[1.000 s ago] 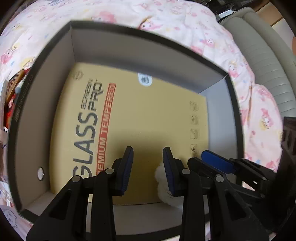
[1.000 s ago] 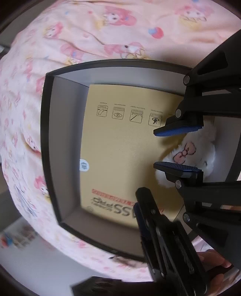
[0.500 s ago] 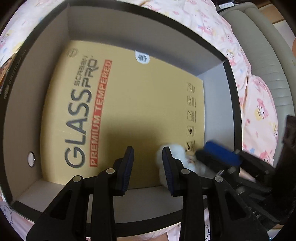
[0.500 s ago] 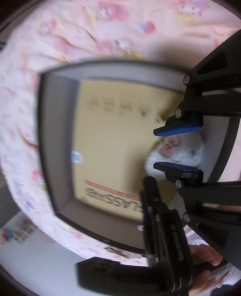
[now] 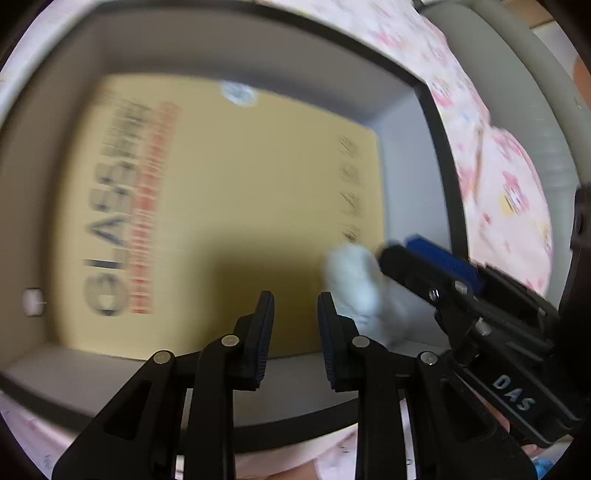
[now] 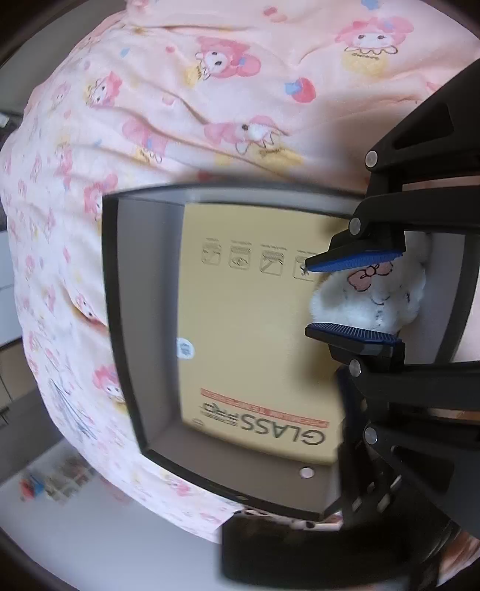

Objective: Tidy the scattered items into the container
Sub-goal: 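Open the left gripper to drop the plush and withdraw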

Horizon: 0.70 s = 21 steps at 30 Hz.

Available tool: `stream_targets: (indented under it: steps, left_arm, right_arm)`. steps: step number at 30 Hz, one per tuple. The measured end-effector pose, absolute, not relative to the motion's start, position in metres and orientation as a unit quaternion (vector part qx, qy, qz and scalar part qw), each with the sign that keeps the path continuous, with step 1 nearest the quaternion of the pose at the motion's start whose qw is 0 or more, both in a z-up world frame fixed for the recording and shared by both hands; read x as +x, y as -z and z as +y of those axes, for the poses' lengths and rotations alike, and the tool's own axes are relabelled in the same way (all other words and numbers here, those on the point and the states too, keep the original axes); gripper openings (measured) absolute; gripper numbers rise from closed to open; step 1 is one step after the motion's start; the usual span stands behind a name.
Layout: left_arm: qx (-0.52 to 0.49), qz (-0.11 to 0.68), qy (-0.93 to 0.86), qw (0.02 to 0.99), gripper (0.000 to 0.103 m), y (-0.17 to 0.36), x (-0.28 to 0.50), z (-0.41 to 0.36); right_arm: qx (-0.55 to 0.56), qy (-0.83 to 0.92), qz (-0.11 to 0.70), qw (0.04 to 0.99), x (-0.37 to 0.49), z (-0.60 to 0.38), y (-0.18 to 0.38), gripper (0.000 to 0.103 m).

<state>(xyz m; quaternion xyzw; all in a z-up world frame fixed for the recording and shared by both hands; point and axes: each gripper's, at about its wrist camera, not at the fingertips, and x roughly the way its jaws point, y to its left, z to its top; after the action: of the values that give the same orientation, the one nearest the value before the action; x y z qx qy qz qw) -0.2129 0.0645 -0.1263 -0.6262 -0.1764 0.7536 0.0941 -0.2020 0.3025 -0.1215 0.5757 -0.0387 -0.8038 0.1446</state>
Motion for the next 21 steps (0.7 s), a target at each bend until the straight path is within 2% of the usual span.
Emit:
stream_targets:
  steps: [4, 10, 14, 16, 21]
  left_arm:
    - [-0.596, -0.185, -0.780, 0.057, 0.027, 0.105, -0.206, 0.032]
    - [-0.590, -0.194, -0.782, 0.060, 0.028, 0.113, -0.198, 0.036]
    - [-0.591, -0.193, -0.780, 0.077, 0.030, 0.123, -0.190, 0.054]
    - [-0.582, -0.190, -0.785, 0.092, 0.036, 0.123, -0.188, 0.063]
    - [-0.552, -0.189, -0.803, 0.124, 0.041, 0.111, -0.181, 0.080]
  right_arm:
    - [0.576, 0.802, 0.000, 0.158, -0.194, 0.283, 0.126, 0.026]
    - [0.610, 0.771, 0.050, 0.174, -0.194, 0.260, 0.146, 0.026]
    - [0.630, 0.751, 0.019, 0.197, -0.193, 0.267, 0.148, 0.026]
    - [0.632, 0.747, -0.004, 0.204, -0.189, 0.274, 0.144, 0.026]
    - [0.569, 0.808, 0.010, 0.149, -0.176, 0.287, 0.114, 0.033]
